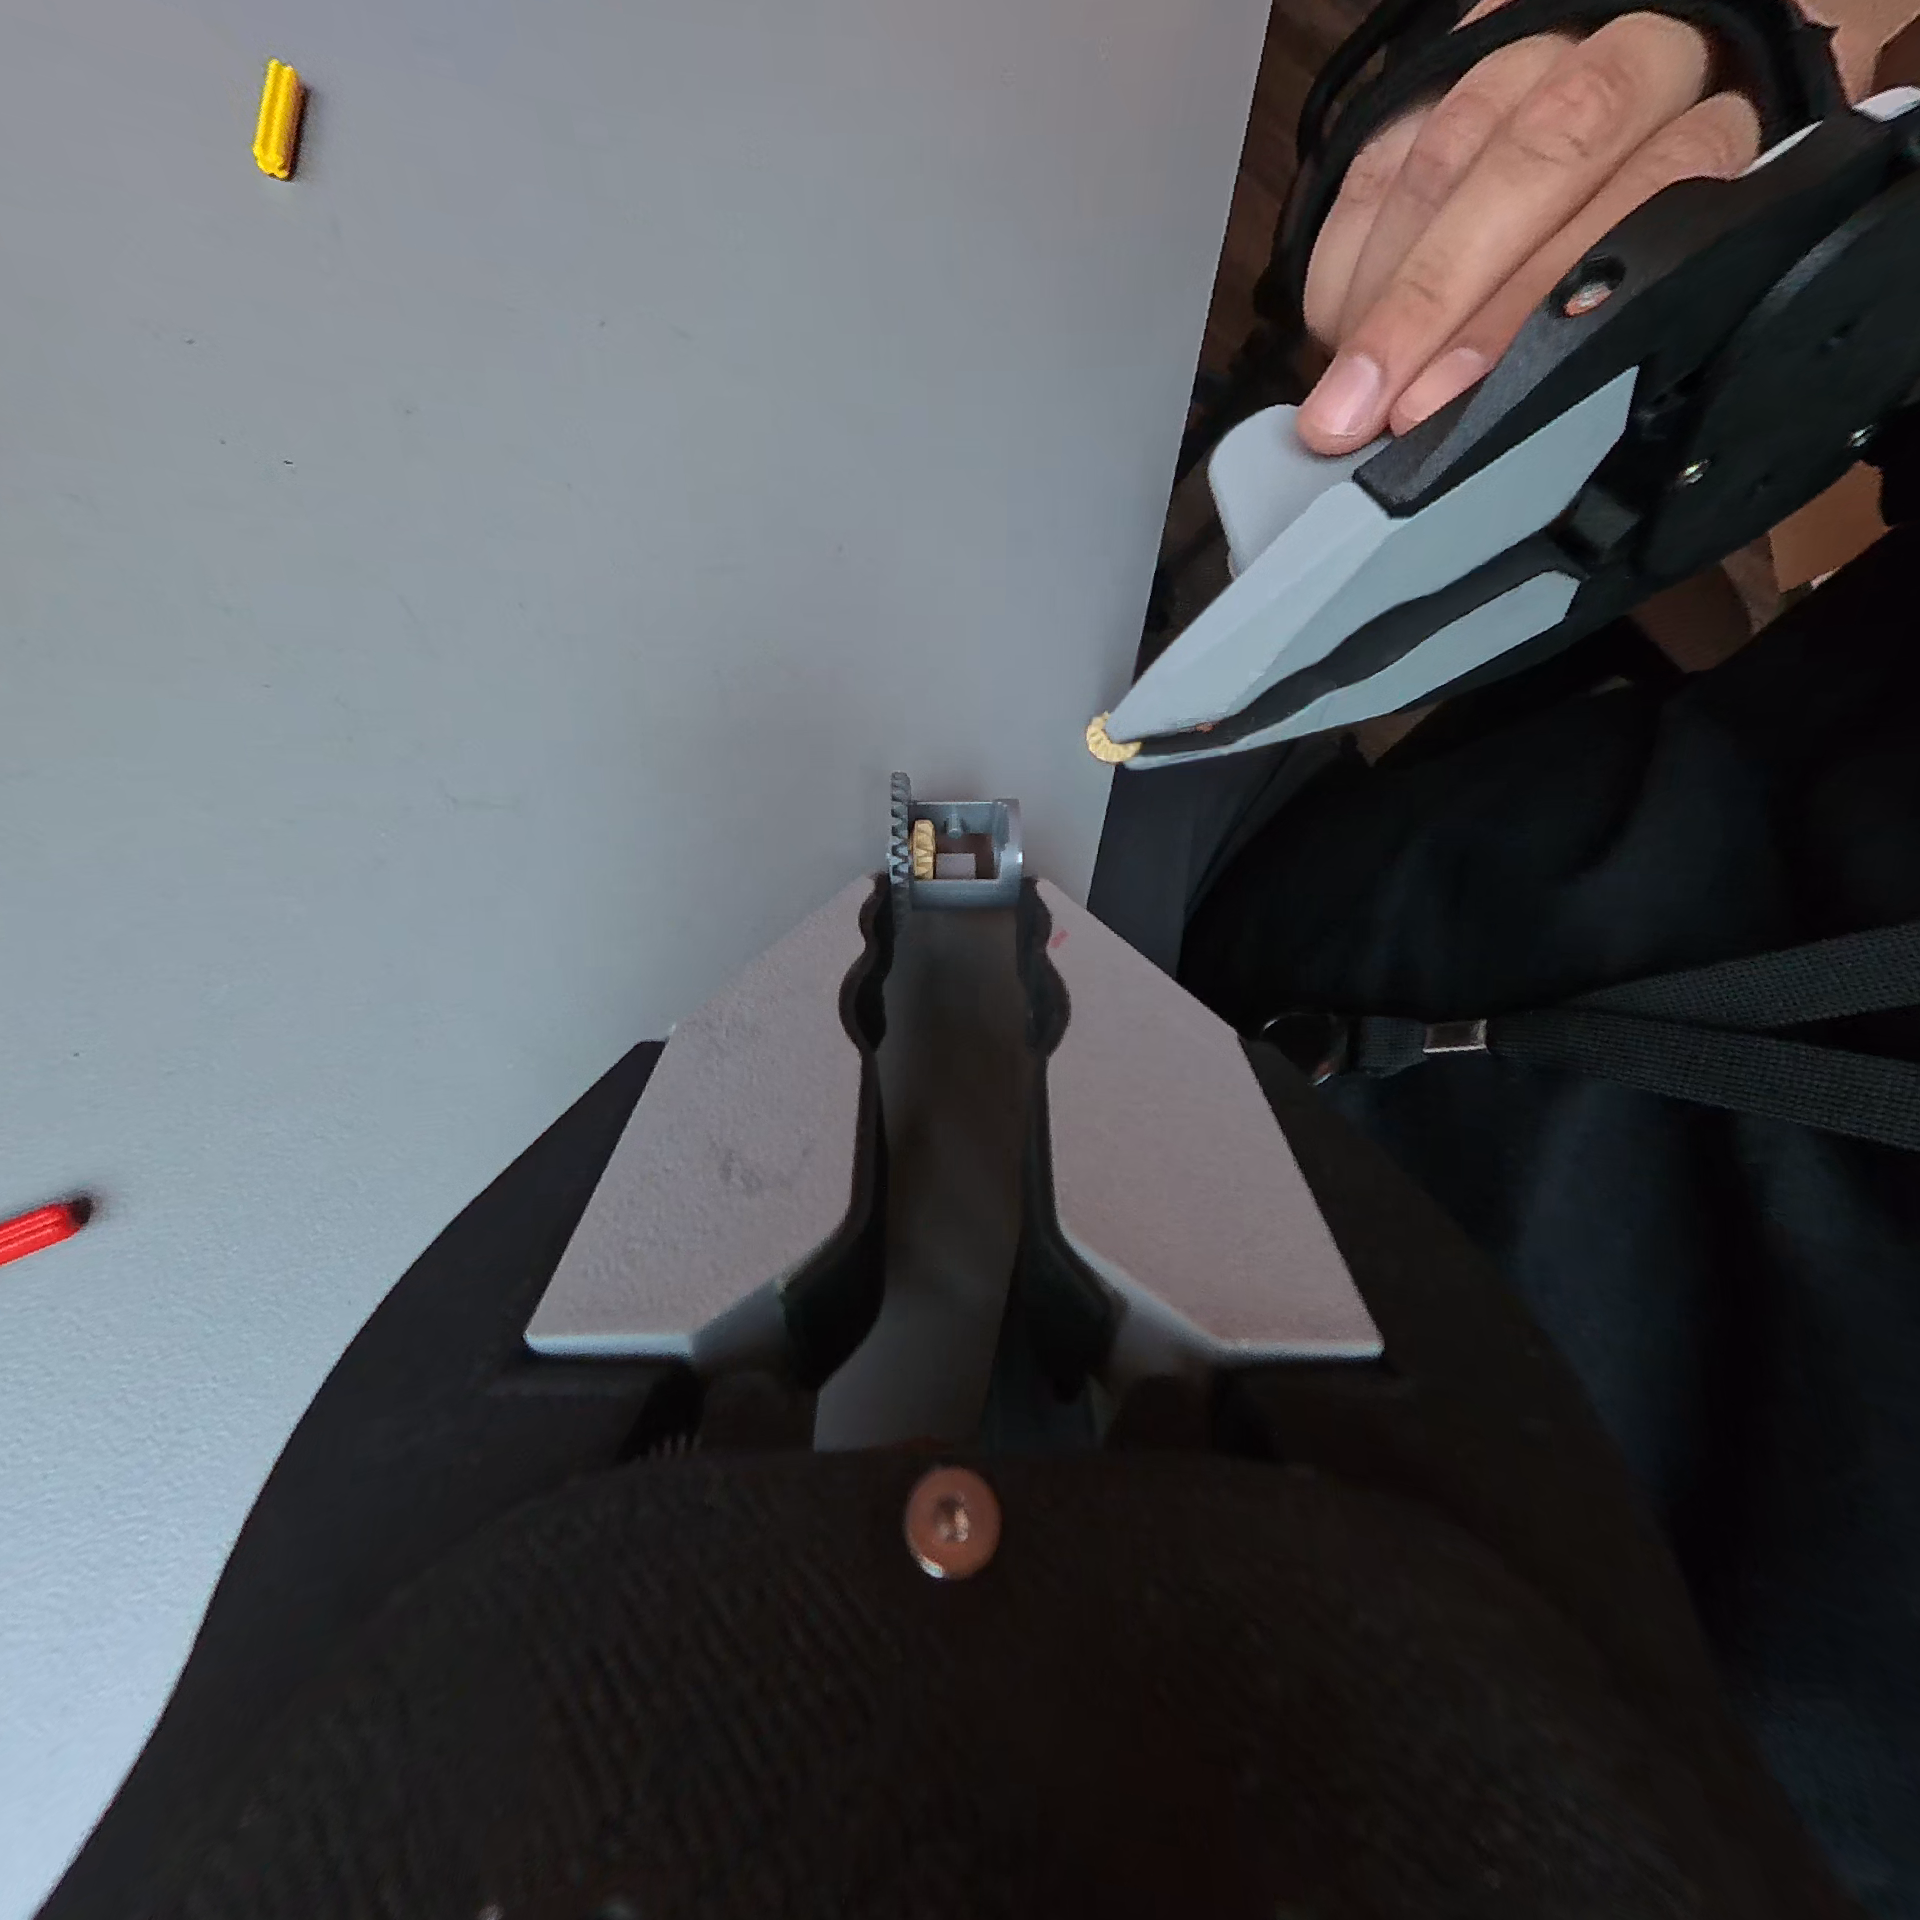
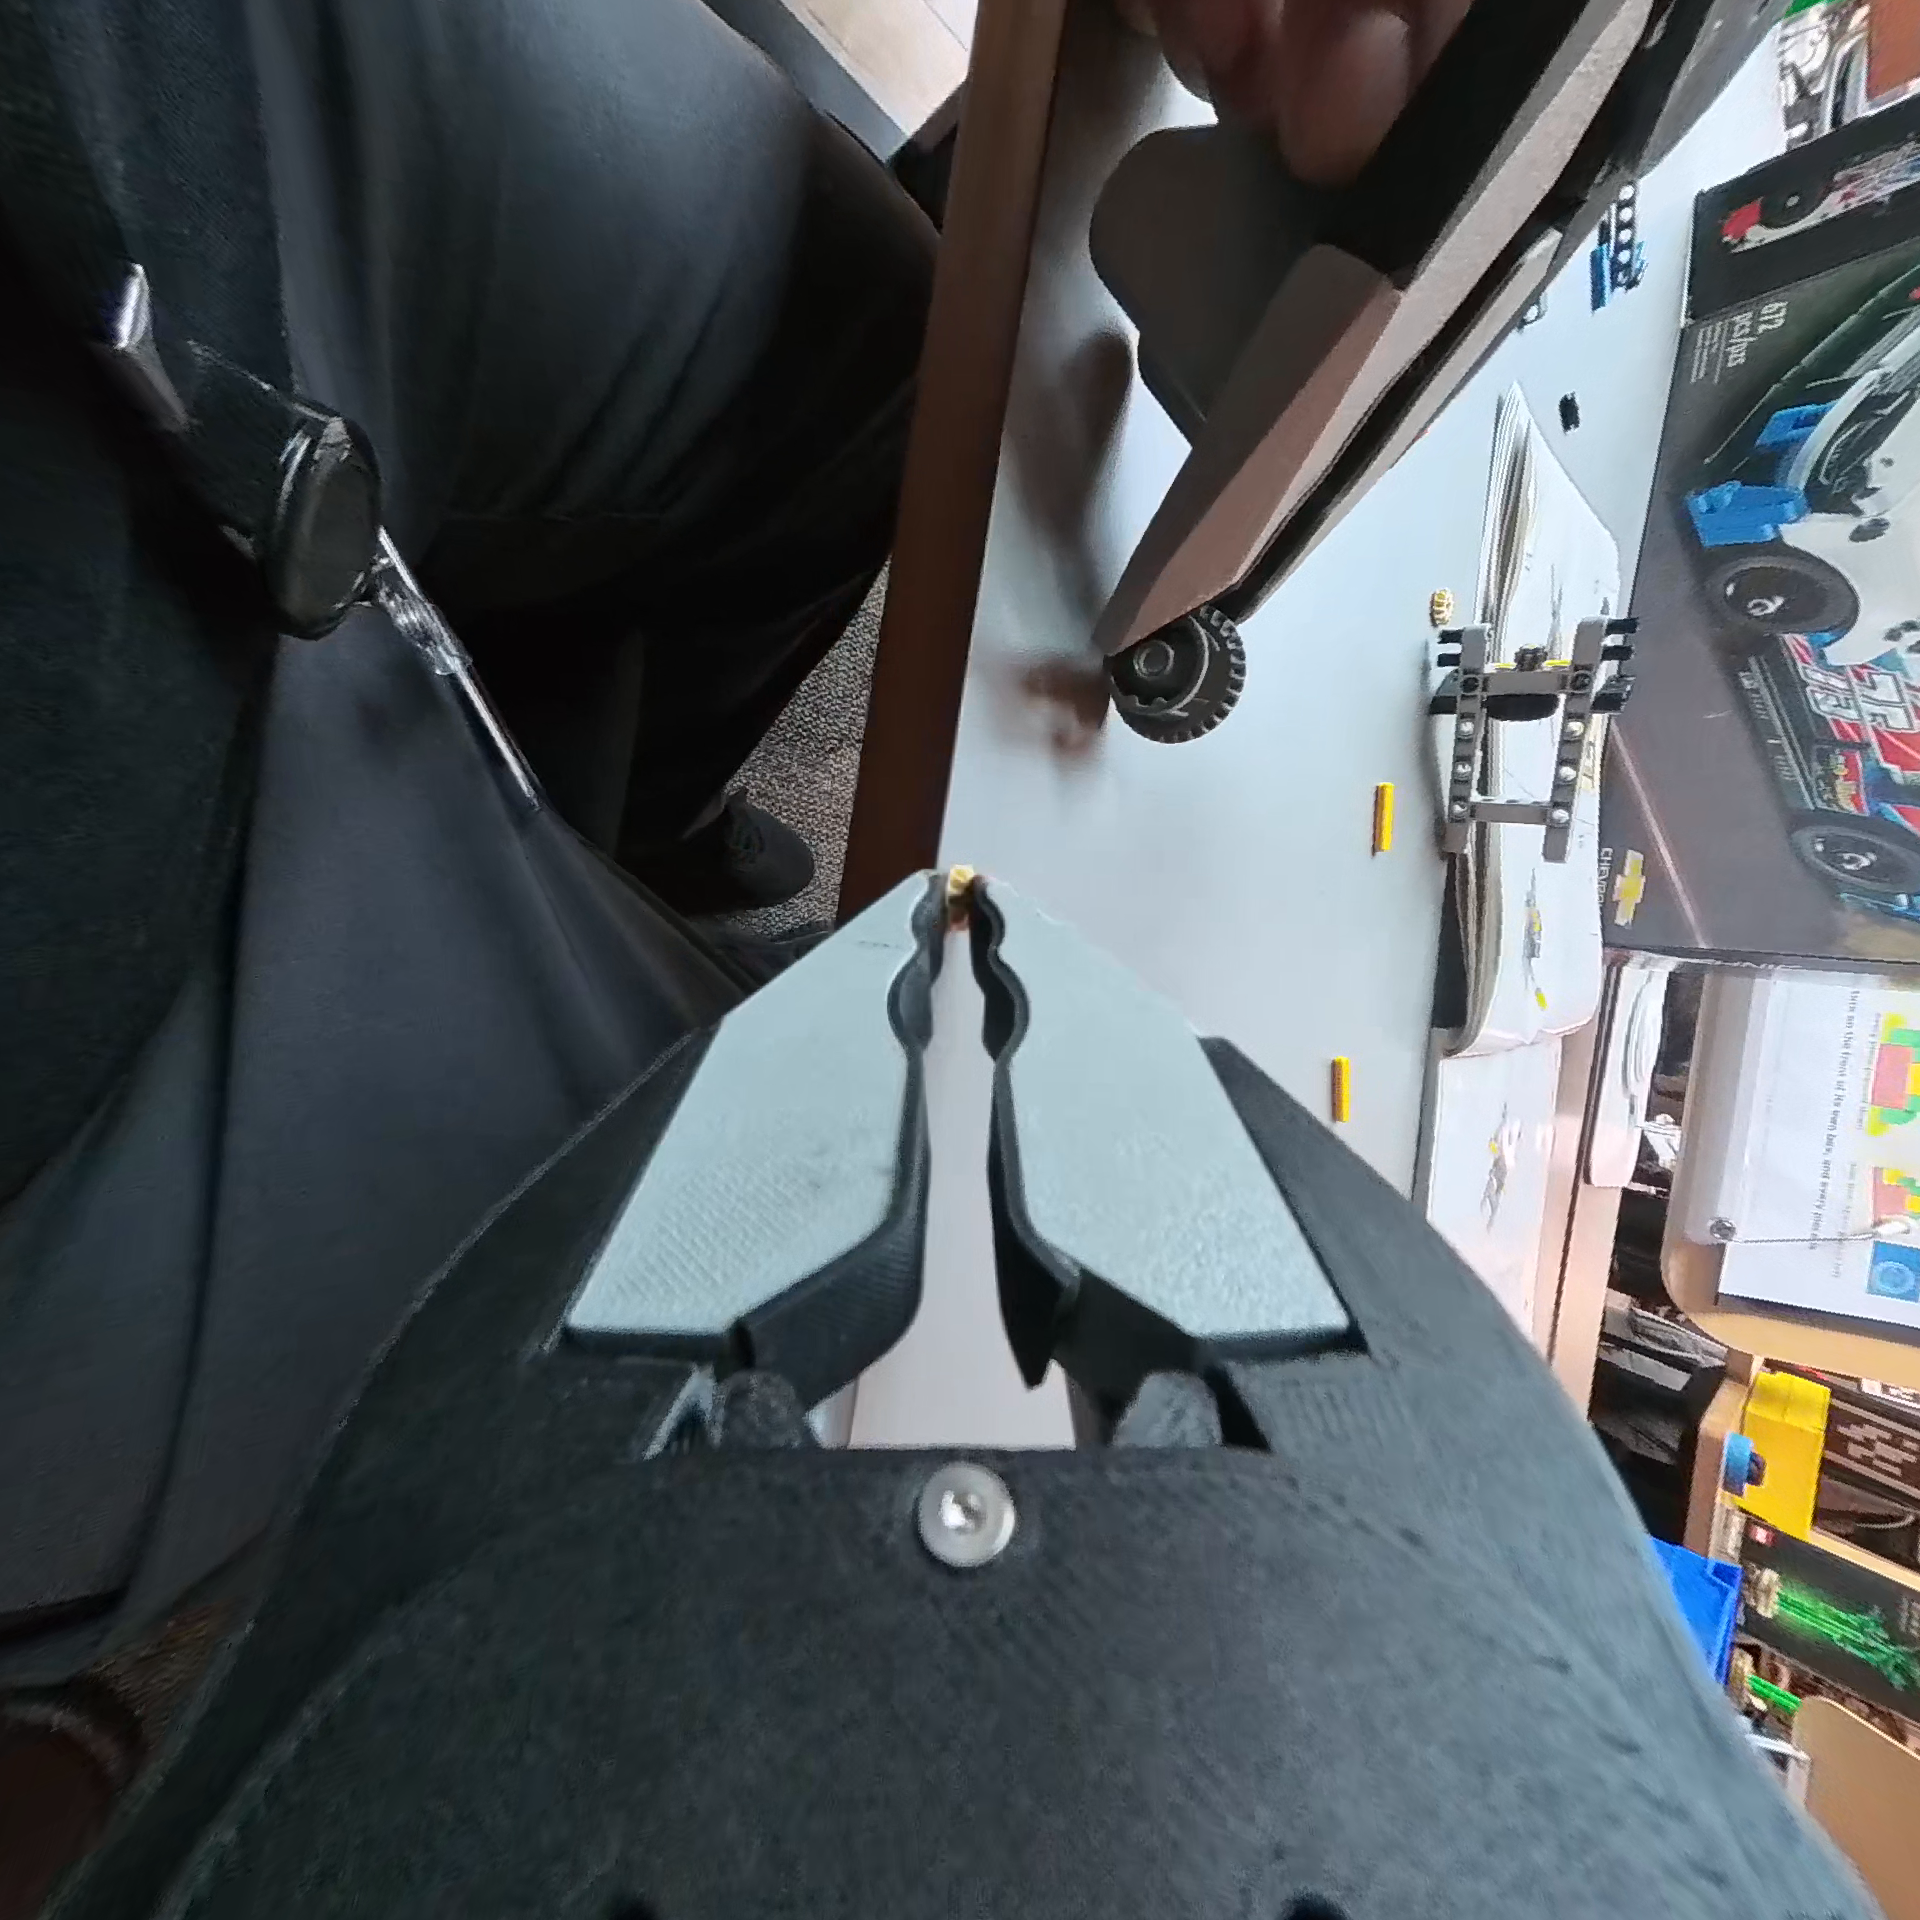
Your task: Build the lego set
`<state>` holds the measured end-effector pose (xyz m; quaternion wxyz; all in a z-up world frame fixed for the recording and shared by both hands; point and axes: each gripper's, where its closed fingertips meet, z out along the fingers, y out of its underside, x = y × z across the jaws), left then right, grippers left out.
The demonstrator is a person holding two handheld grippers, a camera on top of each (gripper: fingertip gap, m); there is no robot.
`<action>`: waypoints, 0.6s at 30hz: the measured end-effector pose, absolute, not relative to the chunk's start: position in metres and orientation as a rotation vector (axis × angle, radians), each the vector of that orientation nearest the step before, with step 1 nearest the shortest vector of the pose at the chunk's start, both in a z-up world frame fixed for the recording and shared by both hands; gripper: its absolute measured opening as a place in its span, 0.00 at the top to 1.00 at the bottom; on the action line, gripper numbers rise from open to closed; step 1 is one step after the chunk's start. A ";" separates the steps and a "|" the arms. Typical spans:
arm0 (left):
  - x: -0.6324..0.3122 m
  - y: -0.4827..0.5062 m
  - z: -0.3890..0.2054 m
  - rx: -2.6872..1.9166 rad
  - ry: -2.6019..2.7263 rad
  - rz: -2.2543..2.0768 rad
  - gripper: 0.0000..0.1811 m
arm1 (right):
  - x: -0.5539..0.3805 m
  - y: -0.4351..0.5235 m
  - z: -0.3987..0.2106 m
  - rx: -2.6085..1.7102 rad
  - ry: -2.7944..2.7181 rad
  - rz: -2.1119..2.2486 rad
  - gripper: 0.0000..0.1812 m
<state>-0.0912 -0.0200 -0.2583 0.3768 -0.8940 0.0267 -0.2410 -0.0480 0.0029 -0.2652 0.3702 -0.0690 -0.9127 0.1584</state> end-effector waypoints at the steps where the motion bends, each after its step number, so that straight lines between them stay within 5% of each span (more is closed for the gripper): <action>1: -0.091 -0.020 -0.258 -2.286 0.071 -0.615 0.89 | -0.048 0.003 -0.264 -0.173 -2.336 0.407 0.99; 18: -0.072 -0.007 -0.255 -2.225 0.474 -0.217 0.89 | -0.062 -0.013 -0.222 -0.531 -2.488 1.049 1.00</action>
